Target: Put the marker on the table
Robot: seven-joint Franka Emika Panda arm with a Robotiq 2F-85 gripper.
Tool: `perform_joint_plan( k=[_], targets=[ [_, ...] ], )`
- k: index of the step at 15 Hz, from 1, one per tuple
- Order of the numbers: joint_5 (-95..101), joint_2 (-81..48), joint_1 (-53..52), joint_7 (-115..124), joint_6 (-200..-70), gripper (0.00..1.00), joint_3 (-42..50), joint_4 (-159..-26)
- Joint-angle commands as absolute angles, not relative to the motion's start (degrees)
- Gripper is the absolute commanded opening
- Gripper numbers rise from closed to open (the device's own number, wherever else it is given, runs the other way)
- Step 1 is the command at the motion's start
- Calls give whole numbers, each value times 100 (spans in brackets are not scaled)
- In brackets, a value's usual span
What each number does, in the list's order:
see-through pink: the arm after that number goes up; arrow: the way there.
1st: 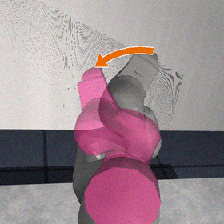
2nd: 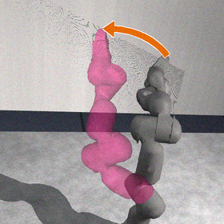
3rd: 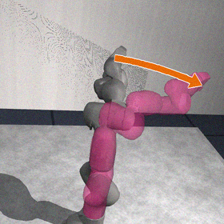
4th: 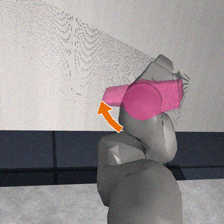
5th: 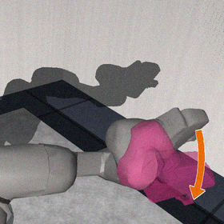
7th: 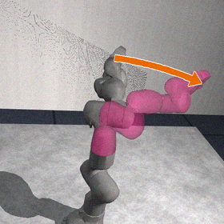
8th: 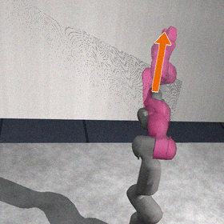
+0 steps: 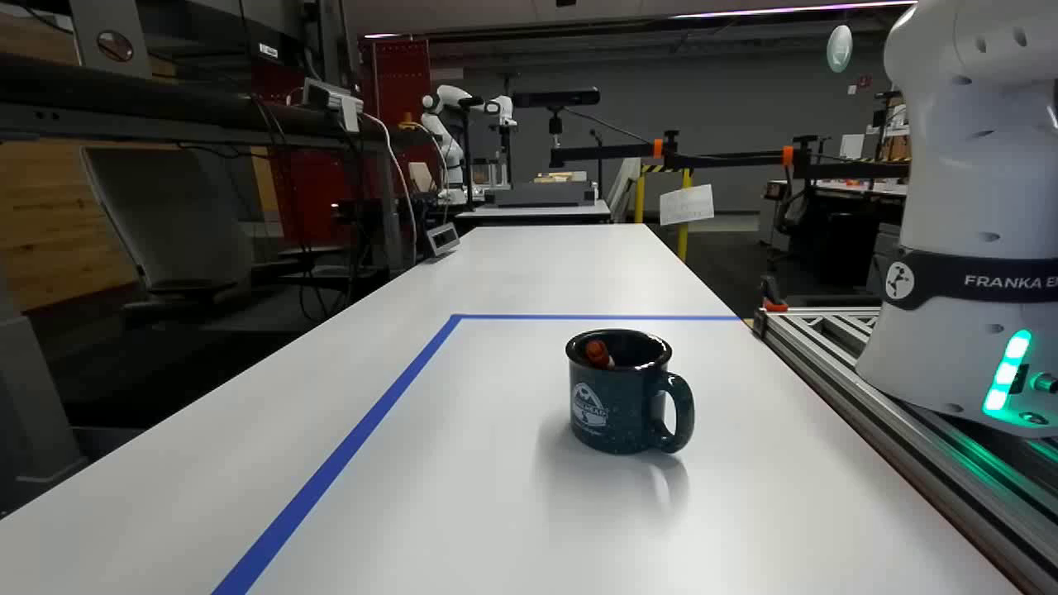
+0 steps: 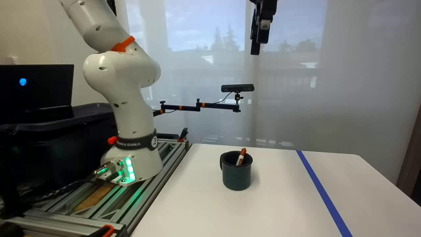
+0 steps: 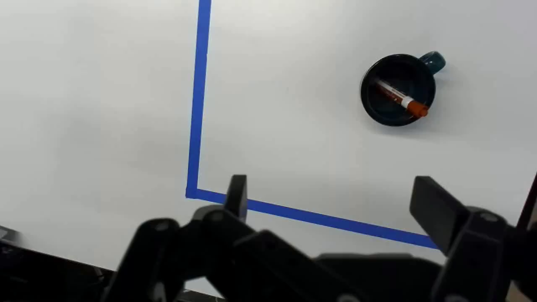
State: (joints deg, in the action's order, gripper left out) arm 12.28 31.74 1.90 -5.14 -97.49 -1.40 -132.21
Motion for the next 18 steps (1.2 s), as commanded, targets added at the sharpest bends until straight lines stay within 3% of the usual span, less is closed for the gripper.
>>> perform_joint_plan(
  k=[1,12,18],
  targets=[
    [1261,3167,102,-479,-9725,100,-73,-13200],
    [371,2639,-836,-2096,-11103,100,41,-13971],
    [181,1891,-898,-2108,-10855,100,-166,-14180]
  ],
)
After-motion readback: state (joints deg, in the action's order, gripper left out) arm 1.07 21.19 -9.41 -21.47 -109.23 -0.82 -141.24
